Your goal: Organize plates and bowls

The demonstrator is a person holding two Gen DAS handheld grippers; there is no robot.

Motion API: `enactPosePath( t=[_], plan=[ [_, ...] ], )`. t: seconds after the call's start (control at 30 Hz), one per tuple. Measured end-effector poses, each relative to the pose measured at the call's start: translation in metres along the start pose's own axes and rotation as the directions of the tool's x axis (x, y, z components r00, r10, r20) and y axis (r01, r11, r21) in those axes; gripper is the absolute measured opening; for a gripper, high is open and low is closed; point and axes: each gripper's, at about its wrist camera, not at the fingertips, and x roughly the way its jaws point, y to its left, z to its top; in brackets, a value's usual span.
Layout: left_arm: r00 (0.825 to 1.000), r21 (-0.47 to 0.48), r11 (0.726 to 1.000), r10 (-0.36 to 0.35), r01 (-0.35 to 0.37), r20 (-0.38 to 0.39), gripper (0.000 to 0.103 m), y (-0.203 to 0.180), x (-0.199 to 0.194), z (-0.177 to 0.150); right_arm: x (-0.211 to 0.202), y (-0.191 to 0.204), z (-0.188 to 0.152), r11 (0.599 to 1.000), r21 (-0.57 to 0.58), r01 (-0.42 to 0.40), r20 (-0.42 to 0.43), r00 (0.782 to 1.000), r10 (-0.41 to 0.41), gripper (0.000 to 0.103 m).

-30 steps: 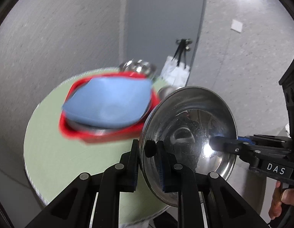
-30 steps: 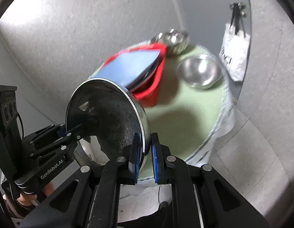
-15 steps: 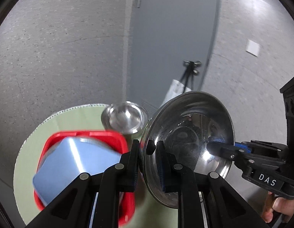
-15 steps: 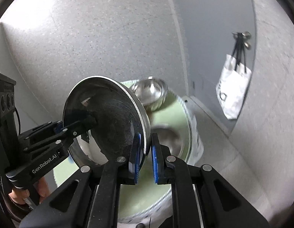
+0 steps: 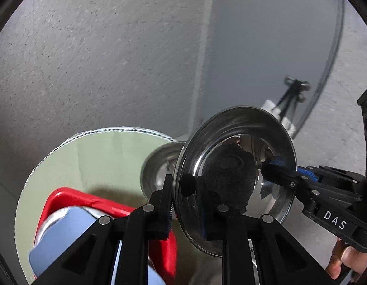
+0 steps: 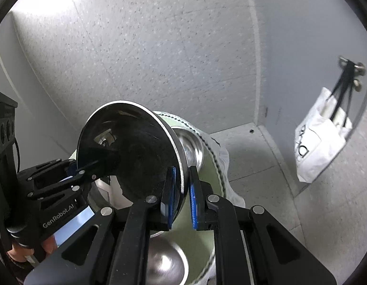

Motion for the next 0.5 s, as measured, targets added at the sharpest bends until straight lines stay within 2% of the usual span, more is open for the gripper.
enactPosePath(
  t=[0.1, 0.27, 0.5],
  plan=[
    [0.999, -0.013, 0.999, 0.039, -0.039, -0.036, 0.016, -0.008, 0.035, 0.021, 0.023, -0.006, 0.011, 1.000, -0.001, -0.013, -0.028, 1.000, 0.013, 0.010],
    [0.991, -0.043, 0.997, 0.060, -0.065, -0.120, 0.016, -0.021, 0.101, 0.058, 0.060, -0.016, 0.022, 1.000, 0.001, -0.021, -0.089, 0.996, 0.021, 0.010],
    [0.975, -0.049, 0.992, 0.102, -0.113, -0.197, 0.017, -0.031, 0.165, 0.081, 0.089, -0.018, 0.024, 1.000, -0.018, -0.013, -0.147, 0.989, 0.010, 0.010]
  ],
)
